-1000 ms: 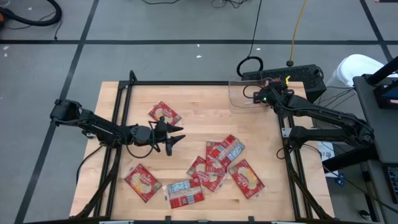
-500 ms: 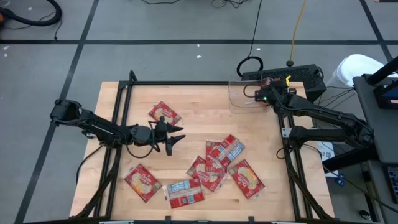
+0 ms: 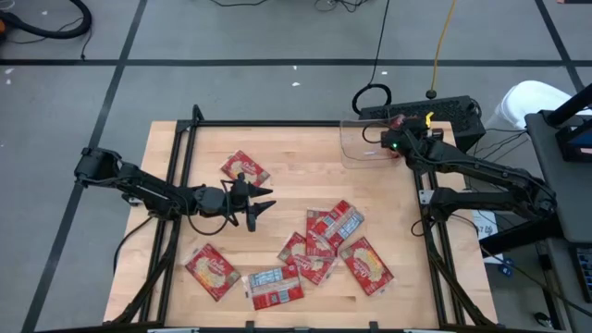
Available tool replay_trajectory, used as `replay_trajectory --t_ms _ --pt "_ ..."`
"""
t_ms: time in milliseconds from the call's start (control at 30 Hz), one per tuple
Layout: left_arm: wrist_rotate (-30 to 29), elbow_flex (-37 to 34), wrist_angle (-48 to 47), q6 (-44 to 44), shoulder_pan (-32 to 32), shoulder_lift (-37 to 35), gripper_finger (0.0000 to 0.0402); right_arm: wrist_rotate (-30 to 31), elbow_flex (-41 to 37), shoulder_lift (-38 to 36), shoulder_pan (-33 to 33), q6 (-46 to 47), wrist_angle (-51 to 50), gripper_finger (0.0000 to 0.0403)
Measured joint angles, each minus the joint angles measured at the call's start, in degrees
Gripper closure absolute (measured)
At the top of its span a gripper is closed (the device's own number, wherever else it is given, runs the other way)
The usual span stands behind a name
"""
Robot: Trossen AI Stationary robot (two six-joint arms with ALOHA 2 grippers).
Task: Sort popcorn bags into baskets
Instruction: Put the red popcorn bag into the transparent bin
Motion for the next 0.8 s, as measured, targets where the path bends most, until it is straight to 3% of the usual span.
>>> replay_trajectory --t_ms 267,433,633,800 --pt "0.0 0.0 0.0 0.0 0.02 0.0 0.0215 4.04 0.0 0.0 0.0 -4.94 3.41 0.0334" --pt "-0.01 0.0 0.0 0.0 0.04 0.01 0.0215 3.4 0.03 -0.22 0.33 -10.2 14.27 0.0334" --pt "-0.2 0.0 0.0 0.03 1.49 0.02 0.0215 -16.43 0.07 -2.97 5.1 -21.01 22.93 0.0334" --pt "-0.66 0.0 -0.62 -2.86 5.54 0.02 0.0215 -30.84 -0.29 -3.96 12.21 -20.78 24.1 0.0334"
